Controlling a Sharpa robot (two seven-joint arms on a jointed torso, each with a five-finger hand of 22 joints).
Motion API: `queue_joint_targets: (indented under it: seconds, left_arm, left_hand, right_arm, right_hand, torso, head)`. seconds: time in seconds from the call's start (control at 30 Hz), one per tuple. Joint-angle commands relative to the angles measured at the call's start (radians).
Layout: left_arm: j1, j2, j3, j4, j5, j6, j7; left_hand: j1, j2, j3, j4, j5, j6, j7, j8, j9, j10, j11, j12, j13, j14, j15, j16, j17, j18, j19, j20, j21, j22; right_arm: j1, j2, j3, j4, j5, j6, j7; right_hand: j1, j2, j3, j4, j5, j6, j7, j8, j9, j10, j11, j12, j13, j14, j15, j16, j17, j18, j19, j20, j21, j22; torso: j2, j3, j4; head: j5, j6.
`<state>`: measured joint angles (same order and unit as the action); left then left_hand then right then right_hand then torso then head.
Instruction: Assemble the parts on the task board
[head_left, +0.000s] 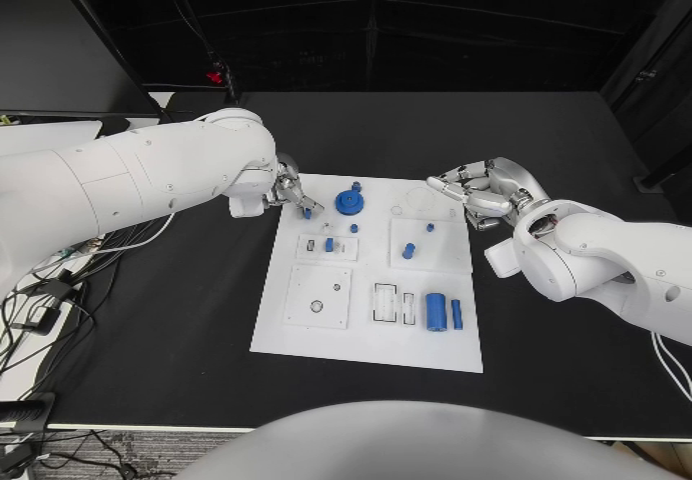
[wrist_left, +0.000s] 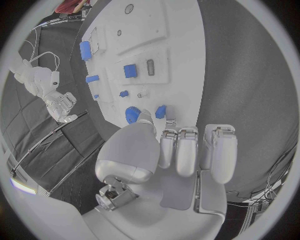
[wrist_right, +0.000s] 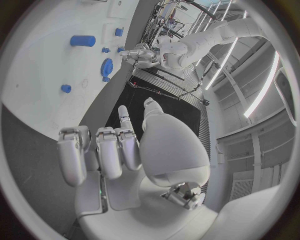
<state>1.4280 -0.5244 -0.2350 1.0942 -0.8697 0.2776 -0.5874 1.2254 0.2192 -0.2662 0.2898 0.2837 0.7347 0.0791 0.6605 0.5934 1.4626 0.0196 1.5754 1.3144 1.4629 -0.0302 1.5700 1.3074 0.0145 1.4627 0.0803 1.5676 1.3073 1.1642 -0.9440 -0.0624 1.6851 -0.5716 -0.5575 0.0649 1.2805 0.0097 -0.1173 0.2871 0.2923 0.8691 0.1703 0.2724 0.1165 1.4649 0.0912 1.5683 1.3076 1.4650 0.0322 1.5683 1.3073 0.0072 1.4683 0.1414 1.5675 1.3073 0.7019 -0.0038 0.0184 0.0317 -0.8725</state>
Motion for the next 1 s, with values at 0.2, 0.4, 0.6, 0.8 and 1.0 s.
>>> queue_joint_targets:
  seconds: [0.2,0.4,0.6,0.8,1.0]
  left_arm:
    - [0.001,-0.001,0.0,-0.001,-0.007,0.003,0.01]
    - [0.001,-0.003,0.0,-0.001,-0.007,-0.003,0.018]
    - [0.001,-0.003,0.0,-0.002,-0.007,-0.006,0.028]
    - [0.001,-0.003,0.0,-0.003,-0.007,-0.013,0.036]
    - [0.001,-0.003,0.0,-0.004,-0.007,-0.015,0.043]
  left_hand:
    - [0.058,0.036,0.014,0.001,0.04,0.01,-0.005,-0.009,-0.008,0.108,-0.007,-0.005,0.256,0.108,-0.01,0.001,0.263,-0.014,0.108,-0.001,0.003,0.263]
    - [0.059,0.032,0.011,0.002,0.042,0.01,-0.004,-0.01,-0.01,0.108,-0.007,-0.005,0.256,0.108,-0.01,0.001,0.263,-0.014,0.108,-0.001,0.003,0.263]
    - [0.068,0.021,0.006,0.0,0.047,0.012,-0.005,-0.011,-0.012,0.108,-0.007,-0.005,0.256,0.108,-0.011,0.001,0.263,-0.014,0.108,-0.002,0.003,0.263]
    - [0.141,0.002,0.024,-0.006,0.099,0.018,-0.011,-0.014,-0.019,0.108,-0.013,-0.005,0.256,0.108,-0.016,0.001,0.263,-0.014,0.108,-0.006,0.003,0.263]
    - [0.167,0.002,0.035,-0.002,0.117,0.021,-0.012,-0.015,-0.023,0.108,-0.014,-0.005,0.256,0.108,-0.018,0.001,0.263,-0.014,0.108,-0.008,0.003,0.263]
  right_arm:
    - [0.001,0.001,0.0,0.0,0.002,0.007,0.003]
    - [0.001,0.001,0.0,-0.001,0.002,0.007,0.001]
    - [0.001,0.002,0.0,-0.001,0.002,0.007,0.0]
    - [0.001,0.002,0.0,-0.002,0.002,0.006,-0.001]
    - [0.001,0.002,0.0,-0.003,0.002,0.007,-0.002]
  right_hand:
    - [0.002,0.011,-0.008,0.0,0.006,-0.005,-0.001,0.003,0.001,0.106,0.004,0.002,0.263,0.106,0.005,0.002,0.263,-0.007,0.102,0.006,0.003,0.263]
    - [0.002,0.011,-0.008,0.0,0.006,-0.005,-0.001,0.003,0.001,0.106,0.004,0.002,0.263,0.106,0.005,0.002,0.263,-0.007,0.102,0.006,0.003,0.263]
    - [0.002,0.011,-0.008,0.0,0.006,-0.005,-0.001,0.003,0.001,0.106,0.004,0.002,0.263,0.106,0.005,0.002,0.263,-0.007,0.102,0.006,0.003,0.263]
    - [0.002,0.011,-0.008,0.0,0.006,-0.005,-0.001,0.003,0.001,0.106,0.004,0.002,0.263,0.106,0.005,0.002,0.263,-0.007,0.102,0.006,0.003,0.263]
    - [0.002,0.011,-0.008,0.0,0.006,-0.005,-0.001,0.003,0.001,0.106,0.004,0.002,0.263,0.106,0.005,0.002,0.263,-0.007,0.102,0.006,0.003,0.263]
  torso:
    - [0.0,0.0005,-0.0006]
    - [0.001,-0.0001,0.0]
    - [0.0,-0.0001,-0.0011]
    - [0.0,0.0001,-0.0004]
    - [0.0,0.0,0.0002]
  head:
    - [-0.004,0.0]
    - [-0.003,0.0]
    - [-0.003,0.0]
    - [-0.004,0.0]
    - [-0.005,0.0]
